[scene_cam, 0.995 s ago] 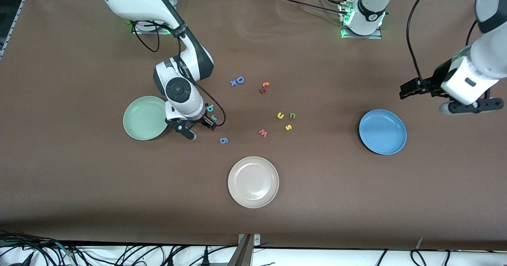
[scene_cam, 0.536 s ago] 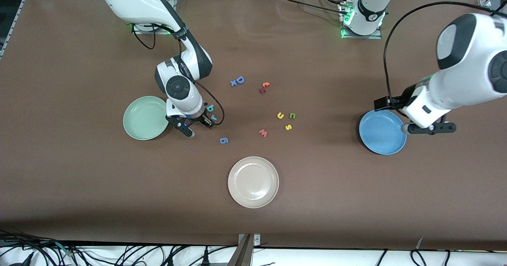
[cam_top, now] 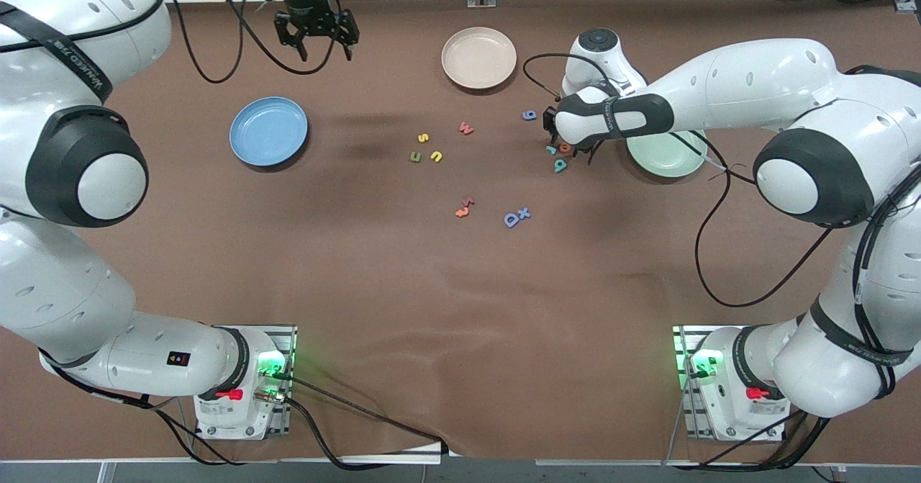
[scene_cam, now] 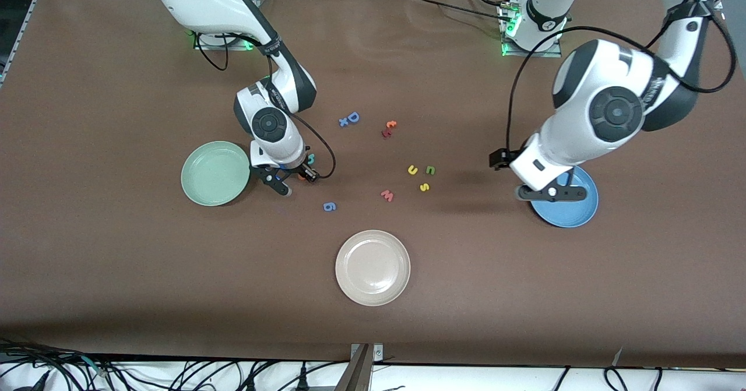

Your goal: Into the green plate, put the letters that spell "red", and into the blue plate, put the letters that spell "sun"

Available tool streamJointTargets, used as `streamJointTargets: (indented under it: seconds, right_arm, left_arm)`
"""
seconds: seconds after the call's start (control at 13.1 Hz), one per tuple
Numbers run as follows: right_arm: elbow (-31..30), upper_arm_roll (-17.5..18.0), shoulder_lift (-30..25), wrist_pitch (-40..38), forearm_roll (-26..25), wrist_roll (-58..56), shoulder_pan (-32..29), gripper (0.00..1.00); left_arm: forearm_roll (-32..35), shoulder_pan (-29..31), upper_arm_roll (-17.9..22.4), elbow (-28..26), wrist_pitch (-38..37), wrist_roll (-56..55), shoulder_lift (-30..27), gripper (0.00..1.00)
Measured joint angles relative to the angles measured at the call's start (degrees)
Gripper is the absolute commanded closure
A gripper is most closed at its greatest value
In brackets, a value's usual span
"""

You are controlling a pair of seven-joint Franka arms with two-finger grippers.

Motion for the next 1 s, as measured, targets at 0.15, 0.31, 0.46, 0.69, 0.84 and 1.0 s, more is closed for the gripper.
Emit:
streamJointTargets:
  seconds: [0.15, 0.31, 0.46, 0.69, 0.84, 1.0]
  right_arm:
    - [-0.02, -0.18, 0.0, 0.2, 0.0, 0.05, 0.0, 0.36]
    - [0.01, -0.57, -0.07, 0.58, 0.01, 0.17, 0.0, 0.37]
    - [0.01, -1.06, -0.09, 1.58, 0.04, 2.3, -0.02, 0.38]
    - [-0.02, -1.07, -0.03, 2.2, 0.03, 7.59, 0.08, 0.38]
    - [-0.16, -1.07, 0.11, 2.2, 0.03, 8.1, 0.12, 0.38]
    - [-0.64, -1.04, 0.18, 2.2, 0.03, 8.44, 0.14, 0.4]
  left_arm:
    - [0.0, -1.58, -0.02, -1.43, 4.08, 5.17, 0.55, 0.01]
    - [-0.61, -1.91, 0.01, -5.54, 9.92, 12.01, 0.82, 0.01]
    - [-2.93, -1.95, 0.07, -9.73, 15.09, 14.42, 1.36, 0.03]
    - [-3.93, -4.68, -0.06, -12.71, 18.96, 14.21, 3.41, 0.01]
    - [-4.27, -7.05, -0.08, -13.82, 20.89, 9.84, 4.5, 0.0]
    - [-4.29, -8.92, -0.1, -14.75, 21.9, 5.59, 5.07, 0.0]
